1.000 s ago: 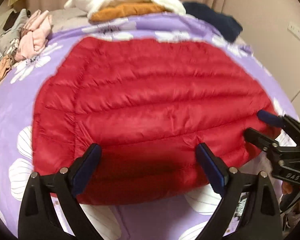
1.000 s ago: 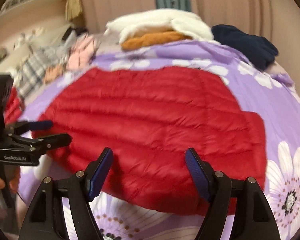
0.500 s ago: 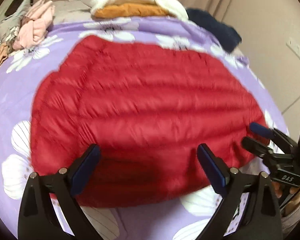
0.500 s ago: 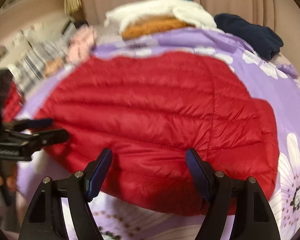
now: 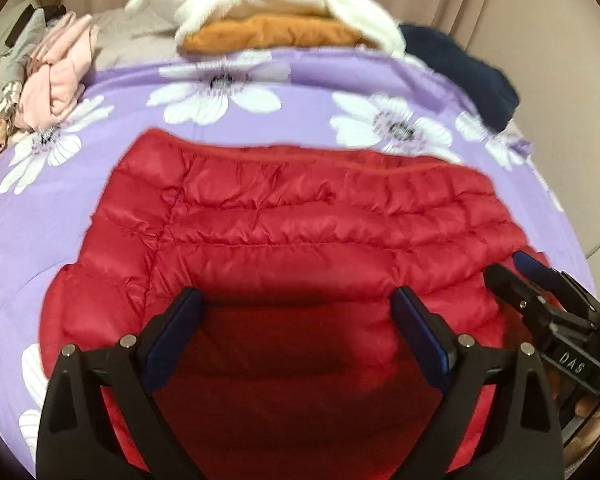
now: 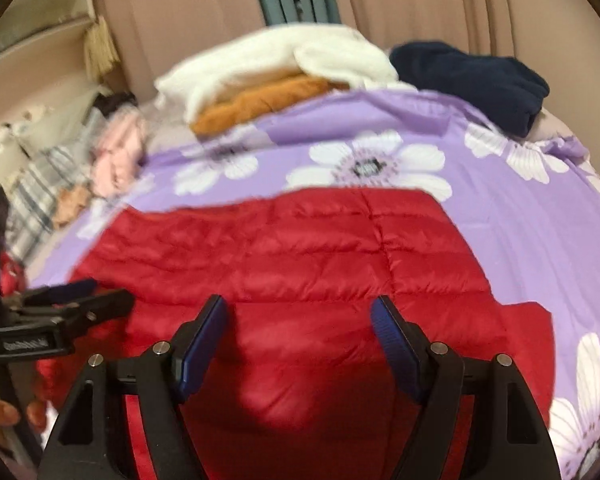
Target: Fold large clothes
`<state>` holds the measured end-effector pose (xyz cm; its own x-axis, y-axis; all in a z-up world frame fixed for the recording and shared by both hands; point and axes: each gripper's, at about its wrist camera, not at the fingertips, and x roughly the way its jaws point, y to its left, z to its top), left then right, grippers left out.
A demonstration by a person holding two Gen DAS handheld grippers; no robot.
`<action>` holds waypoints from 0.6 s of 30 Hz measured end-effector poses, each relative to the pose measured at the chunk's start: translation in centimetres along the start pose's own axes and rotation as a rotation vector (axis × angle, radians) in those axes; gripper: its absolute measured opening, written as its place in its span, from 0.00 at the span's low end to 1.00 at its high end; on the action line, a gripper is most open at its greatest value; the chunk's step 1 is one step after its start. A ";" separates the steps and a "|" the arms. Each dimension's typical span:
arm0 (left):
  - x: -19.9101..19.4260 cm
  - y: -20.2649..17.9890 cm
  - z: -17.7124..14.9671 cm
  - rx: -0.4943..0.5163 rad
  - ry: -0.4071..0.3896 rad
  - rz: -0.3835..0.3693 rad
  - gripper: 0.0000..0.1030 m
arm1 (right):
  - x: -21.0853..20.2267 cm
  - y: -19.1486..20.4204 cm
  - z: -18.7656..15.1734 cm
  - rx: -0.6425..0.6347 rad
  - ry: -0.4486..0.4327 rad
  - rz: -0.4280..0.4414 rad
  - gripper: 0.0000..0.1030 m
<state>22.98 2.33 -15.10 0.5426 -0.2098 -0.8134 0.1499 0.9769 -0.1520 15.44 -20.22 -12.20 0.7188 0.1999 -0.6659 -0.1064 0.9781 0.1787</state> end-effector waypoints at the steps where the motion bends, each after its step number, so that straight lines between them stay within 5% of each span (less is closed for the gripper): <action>1: 0.6 0.1 0.0 -0.001 0.015 0.004 0.95 | 0.6 -0.1 -0.2 -0.008 0.022 -0.009 0.74; 10: 1.0 0.4 -0.2 0.010 0.040 0.003 0.95 | 2.0 0.0 -0.3 -0.041 0.083 -0.044 0.74; 18: -9.2 7.2 -4.1 -0.208 -0.078 -0.065 0.93 | -3.9 0.0 -0.4 -0.015 -0.019 0.040 0.74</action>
<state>15.73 11.46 -11.03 0.6012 -0.2670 -0.7531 0.0175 0.9467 -0.3217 12.34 -20.98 -9.86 0.7267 0.2378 -0.6445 -0.1456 0.9702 0.1939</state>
